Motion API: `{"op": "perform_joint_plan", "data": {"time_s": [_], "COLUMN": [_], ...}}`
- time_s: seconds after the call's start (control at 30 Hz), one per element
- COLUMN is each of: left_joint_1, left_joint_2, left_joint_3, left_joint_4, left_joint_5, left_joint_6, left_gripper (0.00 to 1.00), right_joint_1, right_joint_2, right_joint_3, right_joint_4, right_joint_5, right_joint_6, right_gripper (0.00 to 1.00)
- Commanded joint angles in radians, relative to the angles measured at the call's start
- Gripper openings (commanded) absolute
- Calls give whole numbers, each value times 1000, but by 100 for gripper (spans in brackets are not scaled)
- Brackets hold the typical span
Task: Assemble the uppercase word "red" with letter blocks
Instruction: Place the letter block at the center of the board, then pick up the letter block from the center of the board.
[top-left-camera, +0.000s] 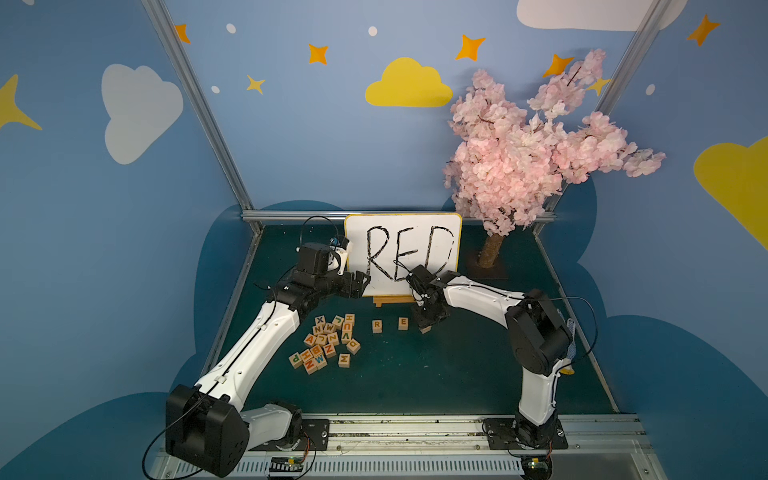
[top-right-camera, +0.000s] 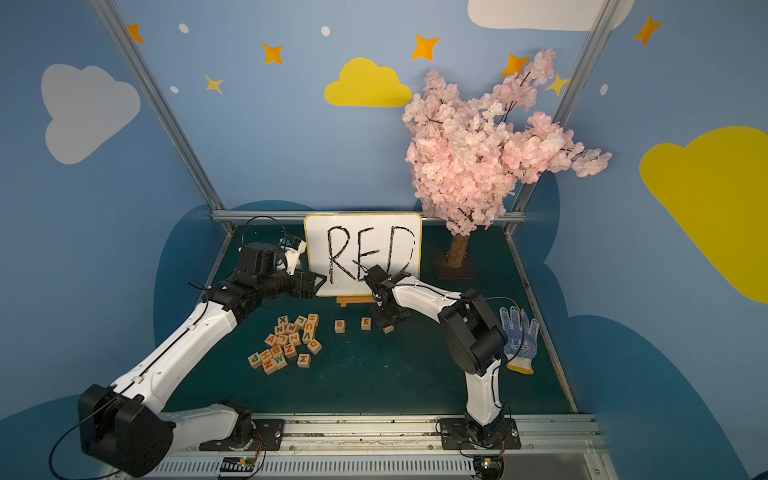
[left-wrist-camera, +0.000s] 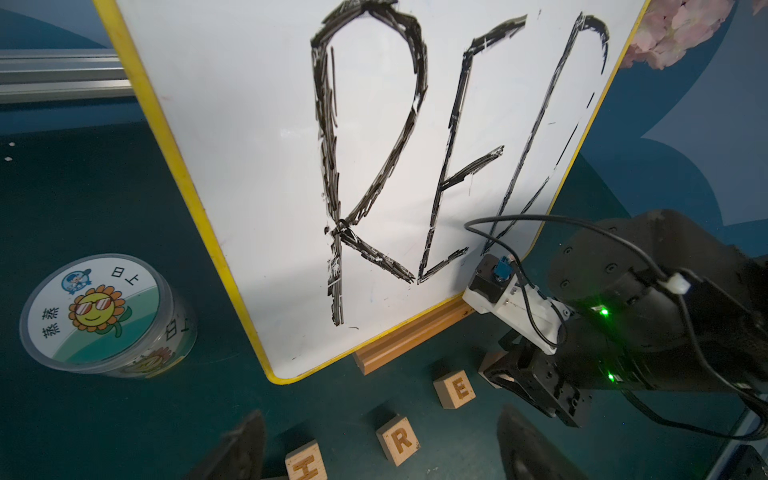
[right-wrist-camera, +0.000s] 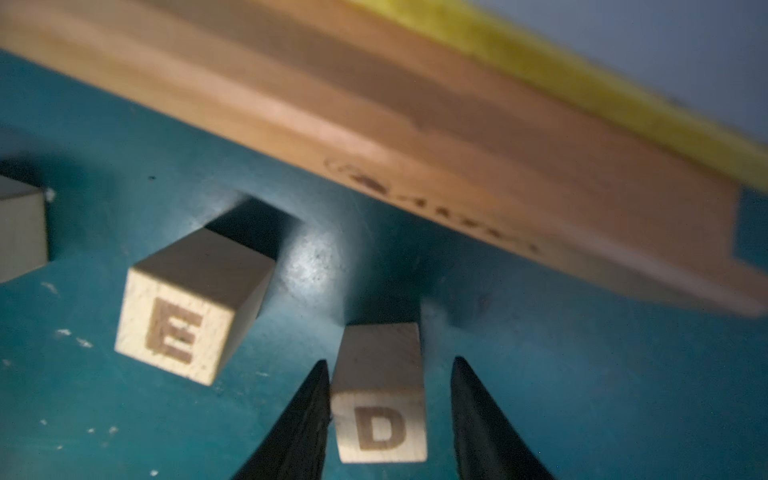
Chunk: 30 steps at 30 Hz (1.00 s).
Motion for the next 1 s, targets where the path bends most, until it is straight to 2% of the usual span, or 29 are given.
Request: {"op": "perform_joint_plan", "data": {"time_s": [0.0,0.13,0.33,0.53,0.63,0.8,0.97], "left_joint_1": [-1,-1,7,10,13,16,17], "left_joint_2": [1,-3,-4,-13,-15,-23,-23], "left_joint_3": [6,4,10,11,15,16,17], "left_joint_4": [2,2,-6,-7,-14,-17,-21], "left_joint_5": [13,1,-6,-12,-4,-10,-10], "left_joint_6": [6,6,2,0,6,5,2], "left_gripper": [86,86,86,86,86,86,86], "right_joint_1": [12,23,21,21,18,10,-5], "right_joint_2": [-70,-134,-200,-279,-313,-299,-235], "right_joint_3": [65,103,25,-96,-147,-154,-129], "right_joint_4": [-83,-117,-78,30,107,80,59], "right_joint_5": [22,-1,-57,-37,-54,-30,-57], "right_joint_6": [14,74,348,568,604,677,733], "right_gripper": [48,47,47,48,52,56,59]}}
